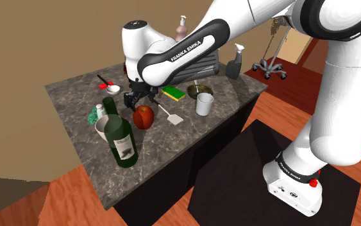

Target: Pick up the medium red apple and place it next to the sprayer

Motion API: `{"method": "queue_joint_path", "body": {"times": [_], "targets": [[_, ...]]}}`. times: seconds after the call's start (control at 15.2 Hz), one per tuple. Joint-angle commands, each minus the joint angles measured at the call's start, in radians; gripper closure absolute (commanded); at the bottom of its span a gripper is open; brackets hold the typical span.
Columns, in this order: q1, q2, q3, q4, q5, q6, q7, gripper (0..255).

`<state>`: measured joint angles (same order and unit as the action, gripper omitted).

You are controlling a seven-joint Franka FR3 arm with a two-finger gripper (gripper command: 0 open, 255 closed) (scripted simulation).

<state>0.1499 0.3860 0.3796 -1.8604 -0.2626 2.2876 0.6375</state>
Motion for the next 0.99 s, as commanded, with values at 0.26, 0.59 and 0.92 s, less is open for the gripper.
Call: {"method": "queue_joint_path", "body": {"times": [0.26,0.59,0.92], "targets": [[0.0,0.0,0.0,0.0,0.0,0.001,0.0,255],[0.0,0.0,0.0,0.0,0.0,0.001,0.0,255],[-0.001,-0.007,0.002,0.004,0.004,-0.01,-0.003,255]]}}
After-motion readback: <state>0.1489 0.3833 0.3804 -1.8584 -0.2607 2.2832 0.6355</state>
